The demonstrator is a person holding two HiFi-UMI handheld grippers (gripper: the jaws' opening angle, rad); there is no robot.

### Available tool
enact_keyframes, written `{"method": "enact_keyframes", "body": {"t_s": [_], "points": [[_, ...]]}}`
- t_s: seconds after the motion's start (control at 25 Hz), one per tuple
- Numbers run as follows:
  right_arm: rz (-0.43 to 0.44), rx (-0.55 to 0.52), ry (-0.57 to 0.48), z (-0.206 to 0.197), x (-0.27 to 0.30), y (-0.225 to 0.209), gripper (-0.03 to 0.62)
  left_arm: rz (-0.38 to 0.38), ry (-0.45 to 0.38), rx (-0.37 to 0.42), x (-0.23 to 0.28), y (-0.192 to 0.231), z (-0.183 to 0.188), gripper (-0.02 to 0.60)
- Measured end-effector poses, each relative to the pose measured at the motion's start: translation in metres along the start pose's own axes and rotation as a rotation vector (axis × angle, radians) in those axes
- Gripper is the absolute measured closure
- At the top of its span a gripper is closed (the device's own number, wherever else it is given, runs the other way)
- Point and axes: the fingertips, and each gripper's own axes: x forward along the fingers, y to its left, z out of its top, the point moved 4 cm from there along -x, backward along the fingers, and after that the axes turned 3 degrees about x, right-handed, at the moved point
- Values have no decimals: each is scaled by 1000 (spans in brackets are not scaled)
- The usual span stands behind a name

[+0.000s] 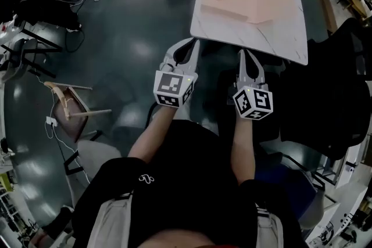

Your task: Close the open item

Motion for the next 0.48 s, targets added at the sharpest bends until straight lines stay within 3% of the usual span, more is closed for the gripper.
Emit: {"method": "enact_keyframes", "body": {"t_s": [0.24,0.48], "points": [[-40,-18,24,28,117,-30,594,-54,0,-13,106,68,25,583],[-68,-11,25,35,189,-34,594,-83,28,-64,165,125,25,583]]}}
